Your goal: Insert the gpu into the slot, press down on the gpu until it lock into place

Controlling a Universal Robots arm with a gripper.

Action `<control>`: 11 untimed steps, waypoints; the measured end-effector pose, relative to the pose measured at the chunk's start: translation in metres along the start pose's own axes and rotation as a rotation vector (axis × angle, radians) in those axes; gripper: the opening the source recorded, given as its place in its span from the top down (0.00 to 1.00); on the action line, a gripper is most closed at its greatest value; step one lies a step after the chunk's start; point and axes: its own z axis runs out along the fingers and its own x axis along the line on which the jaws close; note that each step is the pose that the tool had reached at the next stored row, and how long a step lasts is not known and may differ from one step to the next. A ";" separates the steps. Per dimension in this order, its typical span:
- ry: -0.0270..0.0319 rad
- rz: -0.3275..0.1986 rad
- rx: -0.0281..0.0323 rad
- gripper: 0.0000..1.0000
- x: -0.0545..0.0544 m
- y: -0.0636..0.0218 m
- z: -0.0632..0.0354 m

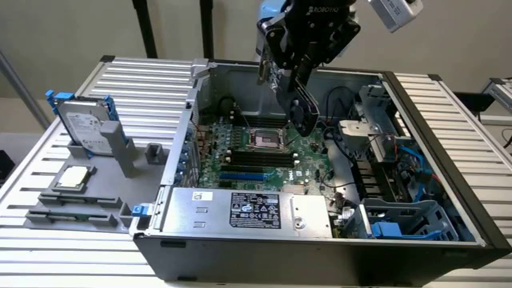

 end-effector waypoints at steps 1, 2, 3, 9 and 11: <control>0.0013 -0.018 0.0005 0.74 0.000 0.0000 0.0002; 0.0026 -0.036 0.0010 0.74 0.000 0.0000 0.0004; 0.0037 -0.054 0.0011 0.74 0.000 0.0000 0.0006; 0.0071 -0.163 -0.0058 0.74 0.000 -0.0001 0.0016; 0.0062 -0.196 -0.0118 0.74 0.000 -0.0001 0.0019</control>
